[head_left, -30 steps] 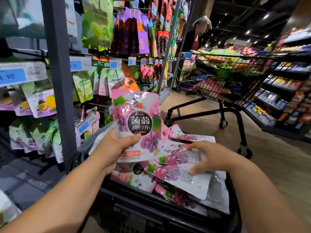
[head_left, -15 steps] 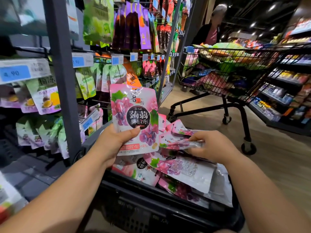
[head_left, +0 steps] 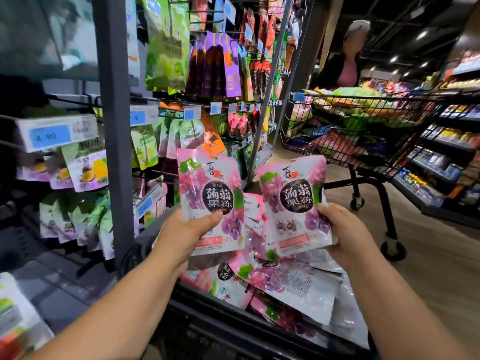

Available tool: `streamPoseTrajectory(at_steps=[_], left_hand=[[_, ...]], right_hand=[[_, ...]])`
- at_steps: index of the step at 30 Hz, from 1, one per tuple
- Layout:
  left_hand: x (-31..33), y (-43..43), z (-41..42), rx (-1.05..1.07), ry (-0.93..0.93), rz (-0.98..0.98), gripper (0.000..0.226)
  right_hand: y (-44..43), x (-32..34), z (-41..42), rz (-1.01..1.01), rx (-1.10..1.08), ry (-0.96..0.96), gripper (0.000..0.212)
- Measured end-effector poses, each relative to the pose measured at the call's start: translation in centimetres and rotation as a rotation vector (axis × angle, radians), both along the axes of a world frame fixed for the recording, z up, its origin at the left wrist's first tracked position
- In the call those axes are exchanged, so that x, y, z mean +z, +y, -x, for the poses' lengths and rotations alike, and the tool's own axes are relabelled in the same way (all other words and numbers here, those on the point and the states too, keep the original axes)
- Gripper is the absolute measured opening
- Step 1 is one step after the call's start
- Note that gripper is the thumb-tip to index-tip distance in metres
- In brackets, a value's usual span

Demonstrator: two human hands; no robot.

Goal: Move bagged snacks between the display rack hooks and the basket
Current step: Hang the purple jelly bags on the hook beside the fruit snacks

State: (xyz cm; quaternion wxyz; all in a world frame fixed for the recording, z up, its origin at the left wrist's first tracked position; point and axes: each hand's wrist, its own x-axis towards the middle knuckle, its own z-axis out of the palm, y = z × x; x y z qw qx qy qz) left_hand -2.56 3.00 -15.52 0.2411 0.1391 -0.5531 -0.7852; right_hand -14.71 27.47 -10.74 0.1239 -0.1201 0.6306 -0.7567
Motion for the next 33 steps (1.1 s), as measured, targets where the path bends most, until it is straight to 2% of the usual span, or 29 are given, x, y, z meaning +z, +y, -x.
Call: streamPoseTrajectory(at_steps=[4, 8, 11, 12, 14, 15, 19, 20, 22, 23, 27, 31, 33], left_hand=[[0.5, 1.4, -0.2, -0.028, -0.019, 0.032, 0.038], [1.8, 1.5, -1.1, -0.069, -0.019, 0.024, 0.058], [2.4, 0.8, -1.9, -0.049, -0.011, 0.025, 0.067], [2.6, 0.6, -2.2, -0.04, 0.001, 0.023, 0.066], [2.9, -0.2, -2.9, -0.036, 0.014, 0.045, 0.067], [3.1, -0.6, -3.3, -0.032, 0.013, 0.071, 0.067], [4.2, -2.3, -5.6, 0.035, 0.033, 0.122, 0.058], [4.6, -2.8, -6.4, 0.051, 0.042, 0.134, 0.057], [5.3, -3.8, -8.1, 0.078, 0.063, 0.165, 0.057], [5.6, -4.5, -8.9, 0.098, 0.065, 0.183, 0.054], [6.3, -7.2, -12.3, 0.178, 0.013, 0.251, 0.045], [7.6, -8.7, -15.5, 0.257, -0.044, 0.318, 0.038], [8.3, -9.3, -16.9, 0.318, -0.064, 0.333, 0.024]], right_hand=[[-2.4, 0.2, -1.1, 0.112, 0.142, -0.128, 0.028], [-5.2, 0.2, -2.6, 0.078, 0.171, -0.092, 0.032], [-6.9, 0.1, -3.6, 0.046, 0.16, -0.067, 0.027], [-7.5, 0.2, -3.9, 0.026, 0.196, -0.026, 0.036], [-8.5, 0.1, -4.4, -0.041, 0.275, 0.049, 0.068], [-9.0, 0.1, -4.6, -0.05, 0.324, 0.067, 0.072], [-11.2, 0.4, -5.9, -0.048, 0.453, 0.051, 0.075], [-11.9, 0.8, -6.4, -0.031, 0.47, 0.046, 0.068], [-13.4, 1.3, -7.6, 0.011, 0.466, 0.078, 0.041], [-14.3, 1.5, -8.1, 0.048, 0.468, 0.108, 0.036], [-17.8, 1.5, -9.8, 0.149, 0.449, 0.165, 0.038], [-20.5, 0.9, -10.3, 0.222, 0.47, 0.141, 0.064], [-21.7, 0.9, -10.7, 0.232, 0.496, 0.145, 0.073]])
